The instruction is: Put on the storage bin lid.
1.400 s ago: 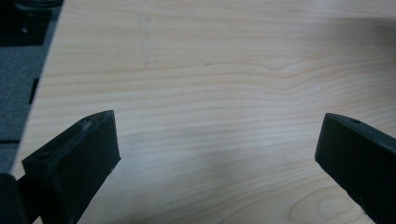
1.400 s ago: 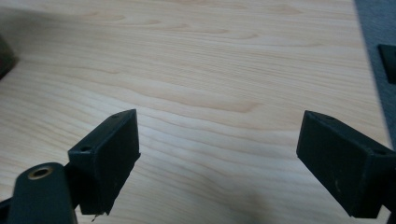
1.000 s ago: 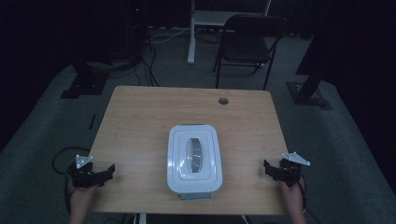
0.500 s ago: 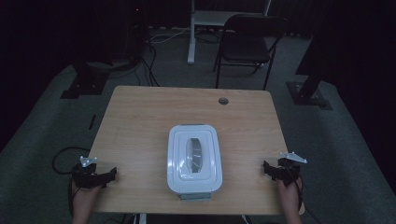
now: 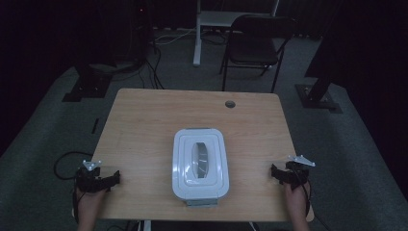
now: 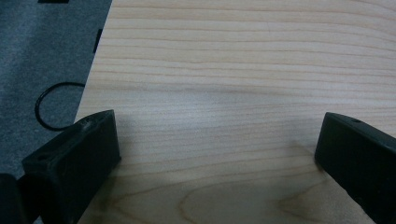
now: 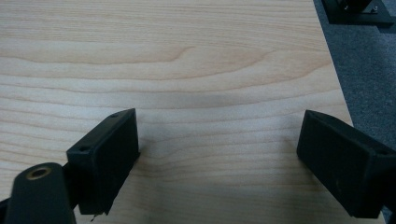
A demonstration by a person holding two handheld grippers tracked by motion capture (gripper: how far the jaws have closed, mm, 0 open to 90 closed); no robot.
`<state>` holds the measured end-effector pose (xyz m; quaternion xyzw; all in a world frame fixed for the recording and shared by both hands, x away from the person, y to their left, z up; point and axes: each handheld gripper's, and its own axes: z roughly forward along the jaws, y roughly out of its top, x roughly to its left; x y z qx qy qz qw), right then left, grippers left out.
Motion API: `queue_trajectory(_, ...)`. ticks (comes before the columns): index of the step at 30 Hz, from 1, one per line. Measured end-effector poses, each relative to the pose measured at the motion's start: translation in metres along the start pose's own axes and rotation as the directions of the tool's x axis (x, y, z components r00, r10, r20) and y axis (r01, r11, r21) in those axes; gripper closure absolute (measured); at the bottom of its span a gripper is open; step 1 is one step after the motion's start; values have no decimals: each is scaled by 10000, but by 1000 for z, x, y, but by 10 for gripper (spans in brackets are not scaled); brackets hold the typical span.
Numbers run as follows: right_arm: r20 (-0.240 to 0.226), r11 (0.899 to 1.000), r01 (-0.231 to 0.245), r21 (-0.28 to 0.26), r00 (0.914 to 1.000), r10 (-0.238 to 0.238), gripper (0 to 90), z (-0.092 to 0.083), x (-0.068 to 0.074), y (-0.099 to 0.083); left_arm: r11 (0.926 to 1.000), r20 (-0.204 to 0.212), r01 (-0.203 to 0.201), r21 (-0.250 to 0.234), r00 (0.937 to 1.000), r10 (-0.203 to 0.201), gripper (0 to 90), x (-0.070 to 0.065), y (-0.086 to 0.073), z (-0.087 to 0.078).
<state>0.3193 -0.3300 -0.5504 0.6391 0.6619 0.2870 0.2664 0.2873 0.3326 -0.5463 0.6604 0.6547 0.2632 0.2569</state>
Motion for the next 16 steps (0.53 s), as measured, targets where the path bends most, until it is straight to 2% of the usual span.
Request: queue_trajectory(16,-37,10000,-26,-10,10000,26,124,0,-1,0,9999,148,-151,-3,9998,151,5,2,1,1)
